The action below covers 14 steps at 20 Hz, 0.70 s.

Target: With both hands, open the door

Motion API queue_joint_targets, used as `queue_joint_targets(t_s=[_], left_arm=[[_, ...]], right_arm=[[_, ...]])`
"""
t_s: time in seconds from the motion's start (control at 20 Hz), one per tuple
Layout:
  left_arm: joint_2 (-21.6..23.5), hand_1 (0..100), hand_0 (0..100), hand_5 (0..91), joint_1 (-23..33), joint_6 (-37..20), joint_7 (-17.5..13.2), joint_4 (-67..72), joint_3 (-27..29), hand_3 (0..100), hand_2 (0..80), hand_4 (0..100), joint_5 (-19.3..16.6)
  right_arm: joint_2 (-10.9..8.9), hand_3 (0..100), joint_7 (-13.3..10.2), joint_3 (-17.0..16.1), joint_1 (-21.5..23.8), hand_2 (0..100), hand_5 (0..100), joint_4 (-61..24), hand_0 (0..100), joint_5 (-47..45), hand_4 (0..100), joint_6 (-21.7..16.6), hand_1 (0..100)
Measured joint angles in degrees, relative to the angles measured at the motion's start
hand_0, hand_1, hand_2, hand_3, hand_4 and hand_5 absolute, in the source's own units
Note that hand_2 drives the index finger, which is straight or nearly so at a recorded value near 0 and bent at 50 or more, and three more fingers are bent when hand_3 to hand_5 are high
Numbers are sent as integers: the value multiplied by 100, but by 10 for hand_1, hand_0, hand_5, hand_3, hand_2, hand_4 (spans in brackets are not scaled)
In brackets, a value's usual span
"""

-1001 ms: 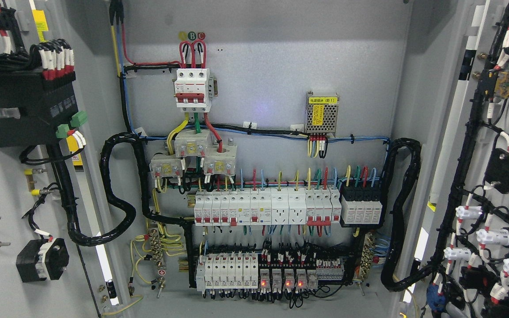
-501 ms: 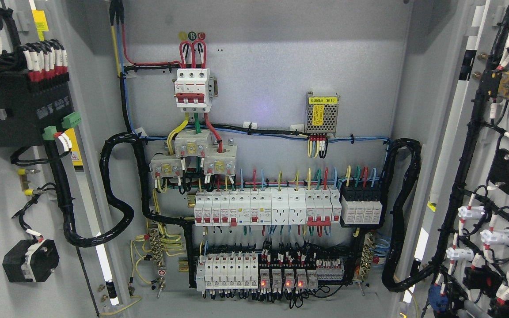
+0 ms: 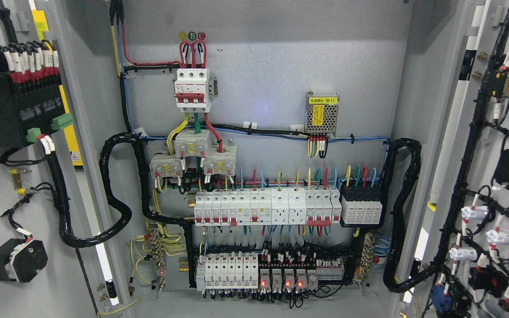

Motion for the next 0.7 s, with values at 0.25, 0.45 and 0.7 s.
queue_joint_targets(t_s=[0.25, 0.45, 0.7], left_arm=[[242, 556, 120, 0, -276, 292, -1, 286, 289, 0, 0, 0, 193], [544, 556, 120, 0, -496, 343, -2, 587, 463, 0, 0, 0, 399], [878, 556, 120, 0, -646, 499, -3, 919, 650, 0, 0, 0, 609]], right_arm=[[-4, 0, 22, -107, 42, 40, 0, 7, 0, -200, 0, 25, 500], [-8, 0, 52, -192, 94, 40, 0, 14, 0, -396, 0, 122, 500], [-12, 0, 53, -302, 141, 40, 0, 25, 0, -562, 0, 192, 500]])
